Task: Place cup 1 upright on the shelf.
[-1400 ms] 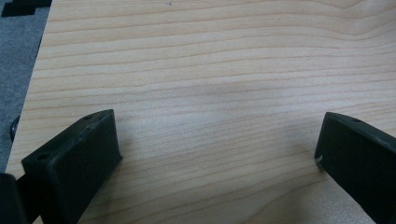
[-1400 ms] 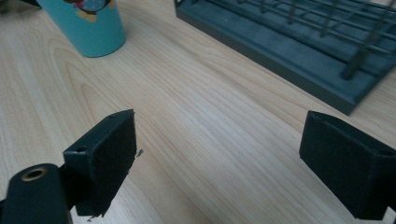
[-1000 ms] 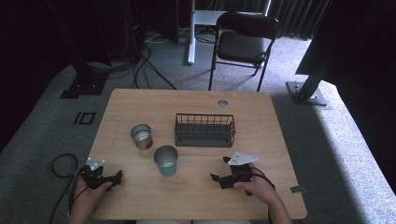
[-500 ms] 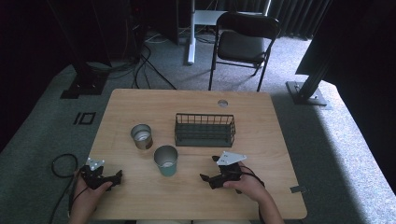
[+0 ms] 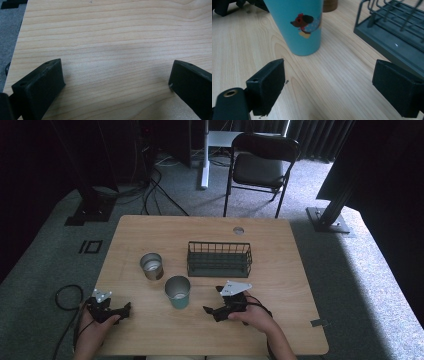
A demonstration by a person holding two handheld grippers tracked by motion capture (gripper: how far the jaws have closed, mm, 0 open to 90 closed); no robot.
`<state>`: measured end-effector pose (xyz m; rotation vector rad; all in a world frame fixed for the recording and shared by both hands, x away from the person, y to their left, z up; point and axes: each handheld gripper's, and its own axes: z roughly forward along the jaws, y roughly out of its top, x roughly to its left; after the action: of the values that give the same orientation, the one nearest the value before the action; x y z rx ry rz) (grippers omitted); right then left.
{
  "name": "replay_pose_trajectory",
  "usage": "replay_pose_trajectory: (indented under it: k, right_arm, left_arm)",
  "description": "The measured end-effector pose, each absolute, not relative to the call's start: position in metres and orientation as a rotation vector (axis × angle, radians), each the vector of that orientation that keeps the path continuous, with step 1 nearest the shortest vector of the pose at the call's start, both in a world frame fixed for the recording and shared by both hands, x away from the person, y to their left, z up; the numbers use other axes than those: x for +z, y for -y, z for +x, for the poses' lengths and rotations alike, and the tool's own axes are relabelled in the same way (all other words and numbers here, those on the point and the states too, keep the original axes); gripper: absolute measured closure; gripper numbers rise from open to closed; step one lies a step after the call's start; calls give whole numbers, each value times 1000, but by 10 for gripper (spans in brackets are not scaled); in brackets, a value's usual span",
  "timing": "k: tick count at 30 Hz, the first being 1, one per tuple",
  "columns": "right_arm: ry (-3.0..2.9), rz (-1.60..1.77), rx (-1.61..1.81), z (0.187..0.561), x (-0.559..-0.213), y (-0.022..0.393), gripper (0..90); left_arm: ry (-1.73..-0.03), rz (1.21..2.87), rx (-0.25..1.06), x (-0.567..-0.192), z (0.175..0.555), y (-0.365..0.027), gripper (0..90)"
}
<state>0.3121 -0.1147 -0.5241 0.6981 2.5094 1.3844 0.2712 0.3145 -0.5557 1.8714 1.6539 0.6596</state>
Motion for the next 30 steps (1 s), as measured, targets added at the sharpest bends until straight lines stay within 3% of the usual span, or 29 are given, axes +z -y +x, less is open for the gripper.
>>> replay_pose_trajectory:
  k: [30]
  right_arm:
    - [-2520,591,1475,319,-518,63,109]
  left_arm:
    - [-1654,1871,659,-556,271,-315,4]
